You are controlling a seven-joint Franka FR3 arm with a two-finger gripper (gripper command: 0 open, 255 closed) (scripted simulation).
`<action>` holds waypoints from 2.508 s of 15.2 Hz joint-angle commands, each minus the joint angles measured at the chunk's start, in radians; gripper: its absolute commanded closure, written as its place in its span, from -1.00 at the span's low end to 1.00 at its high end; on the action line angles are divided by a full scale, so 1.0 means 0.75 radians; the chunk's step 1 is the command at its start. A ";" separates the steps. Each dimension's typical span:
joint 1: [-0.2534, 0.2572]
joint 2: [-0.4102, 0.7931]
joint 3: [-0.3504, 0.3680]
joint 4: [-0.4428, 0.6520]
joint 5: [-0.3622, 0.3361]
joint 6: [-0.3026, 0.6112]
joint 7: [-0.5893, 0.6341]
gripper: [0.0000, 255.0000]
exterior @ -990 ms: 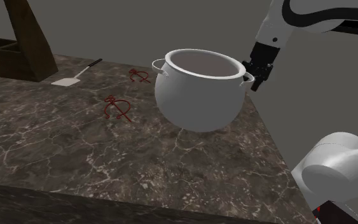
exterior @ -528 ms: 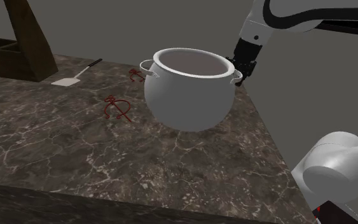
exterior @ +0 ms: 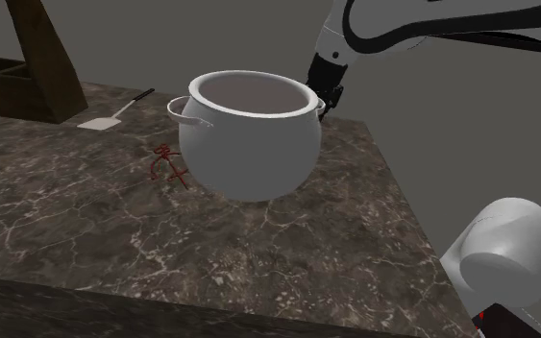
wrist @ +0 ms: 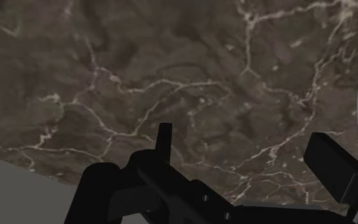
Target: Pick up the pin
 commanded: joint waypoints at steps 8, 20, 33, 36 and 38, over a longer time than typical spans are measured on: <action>0.026 0.355 0.169 0.300 -0.154 0.197 0.188 -1.00; 0.083 0.714 0.266 0.641 -0.447 0.301 0.414 -1.00; 0.083 0.728 0.263 0.578 -0.466 0.377 0.437 1.00; 0.083 0.727 0.263 0.576 -0.465 0.377 0.436 1.00; 0.082 0.720 0.264 0.603 -0.457 0.344 0.426 1.00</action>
